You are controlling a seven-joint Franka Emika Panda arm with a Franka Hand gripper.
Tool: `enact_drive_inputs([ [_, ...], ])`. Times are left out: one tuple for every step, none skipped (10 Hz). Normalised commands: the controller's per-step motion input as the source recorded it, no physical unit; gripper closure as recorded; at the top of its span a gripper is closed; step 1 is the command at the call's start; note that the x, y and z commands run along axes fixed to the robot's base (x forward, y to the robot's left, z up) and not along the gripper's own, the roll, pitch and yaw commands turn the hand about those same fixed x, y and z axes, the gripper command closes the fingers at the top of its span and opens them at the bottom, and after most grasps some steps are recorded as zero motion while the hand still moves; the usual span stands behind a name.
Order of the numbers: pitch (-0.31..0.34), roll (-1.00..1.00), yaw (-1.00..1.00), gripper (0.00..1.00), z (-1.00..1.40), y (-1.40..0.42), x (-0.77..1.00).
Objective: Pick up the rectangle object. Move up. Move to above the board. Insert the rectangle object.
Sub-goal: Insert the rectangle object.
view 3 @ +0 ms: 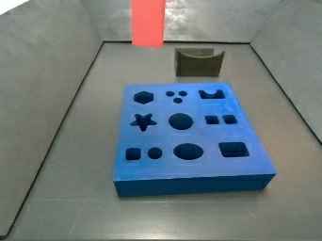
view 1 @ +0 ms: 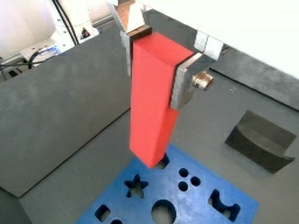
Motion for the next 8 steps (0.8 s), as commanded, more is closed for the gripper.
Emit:
enact_drive_inputs([
  [0.000,0.00,0.00,1.00,0.00,-0.13,0.24],
  [0.000,0.08,0.00,1.00,0.00,-0.23,0.40],
  [0.000,0.12,0.00,1.00,0.00,-0.25,0.46],
  [0.000,0.18,0.09,1.00,0.00,-0.29,0.51],
  [0.000,0.20,0.10,1.00,-0.02,-0.29,0.59],
  [0.000,0.18,0.11,1.00,-0.03,-0.28,0.65],
  [0.026,0.21,0.14,1.00,-0.01,-0.31,0.68],
  [0.023,0.23,0.16,1.00,-0.07,-0.35,0.65],
])
